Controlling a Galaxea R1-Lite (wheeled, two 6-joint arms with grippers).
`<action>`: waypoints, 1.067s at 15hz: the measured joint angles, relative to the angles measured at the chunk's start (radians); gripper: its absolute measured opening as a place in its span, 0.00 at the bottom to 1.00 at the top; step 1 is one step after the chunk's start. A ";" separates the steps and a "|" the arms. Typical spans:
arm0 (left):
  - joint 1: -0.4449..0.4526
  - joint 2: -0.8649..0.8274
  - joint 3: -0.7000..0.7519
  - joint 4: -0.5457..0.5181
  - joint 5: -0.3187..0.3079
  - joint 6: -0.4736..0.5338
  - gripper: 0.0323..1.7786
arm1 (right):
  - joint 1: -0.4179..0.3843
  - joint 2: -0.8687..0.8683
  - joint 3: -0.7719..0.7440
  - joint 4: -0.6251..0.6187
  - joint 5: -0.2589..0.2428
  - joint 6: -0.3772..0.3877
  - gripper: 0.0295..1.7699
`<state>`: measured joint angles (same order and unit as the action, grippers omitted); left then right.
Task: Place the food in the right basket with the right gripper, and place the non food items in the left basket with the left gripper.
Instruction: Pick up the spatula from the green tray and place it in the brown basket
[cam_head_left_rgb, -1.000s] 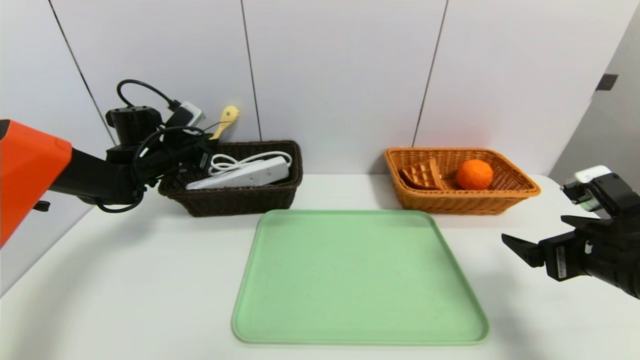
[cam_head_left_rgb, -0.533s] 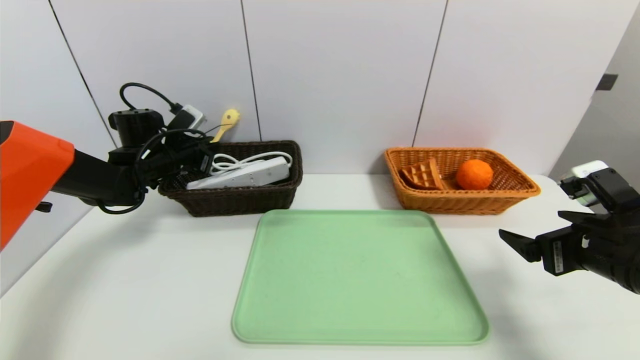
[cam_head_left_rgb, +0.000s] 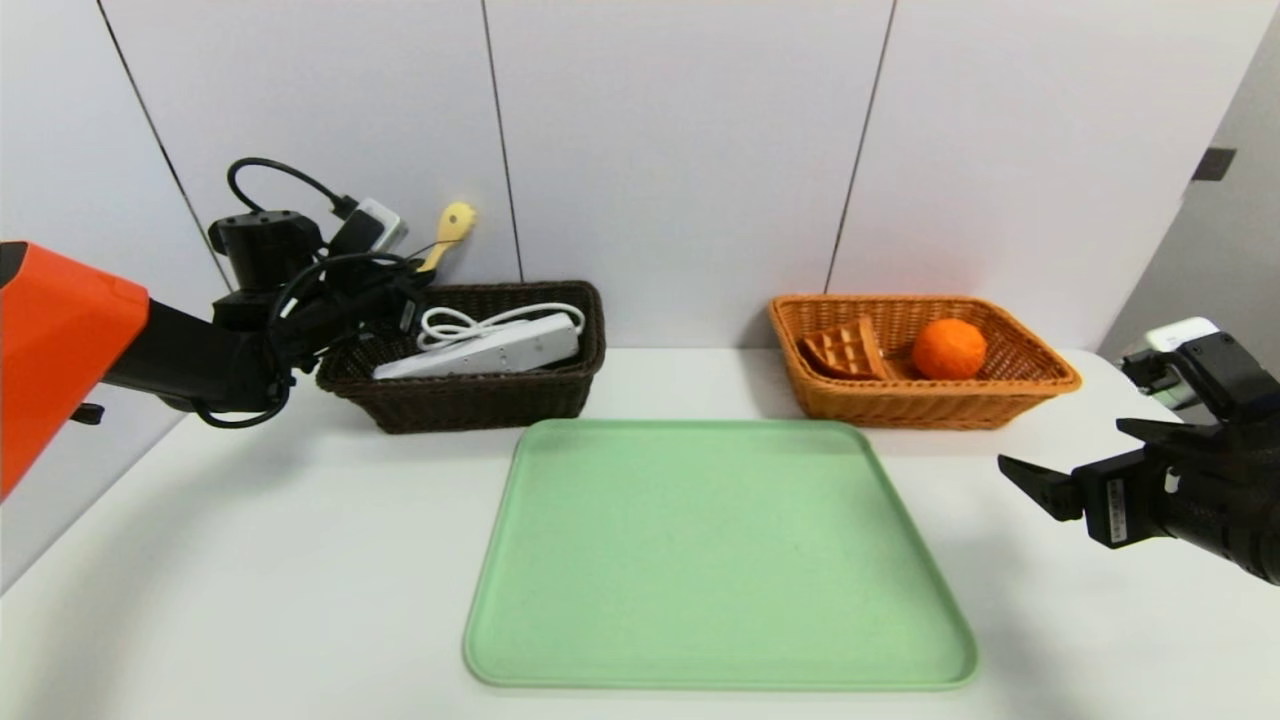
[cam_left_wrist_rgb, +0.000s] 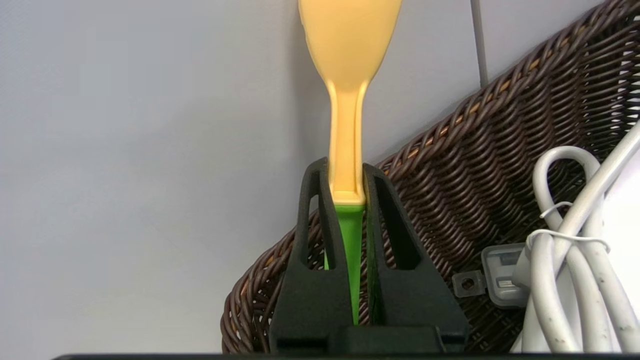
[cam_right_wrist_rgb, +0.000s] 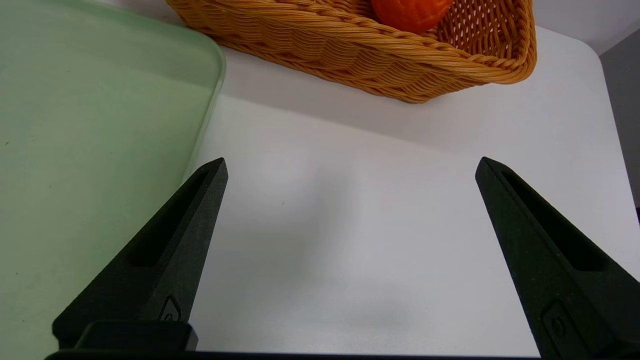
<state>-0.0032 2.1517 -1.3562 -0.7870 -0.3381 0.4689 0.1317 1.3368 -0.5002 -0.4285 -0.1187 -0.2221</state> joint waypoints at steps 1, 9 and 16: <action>0.000 -0.005 0.006 0.000 -0.002 -0.001 0.07 | 0.000 -0.001 0.000 0.000 0.000 0.000 0.97; -0.001 -0.049 0.086 0.011 0.014 0.026 0.19 | 0.001 -0.010 0.001 0.000 0.000 0.000 0.97; -0.001 -0.044 0.096 -0.112 0.016 0.013 0.65 | 0.001 -0.014 -0.003 0.000 0.000 -0.002 0.97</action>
<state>-0.0047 2.1077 -1.2600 -0.8989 -0.3221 0.4819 0.1332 1.3230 -0.5032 -0.4289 -0.1191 -0.2240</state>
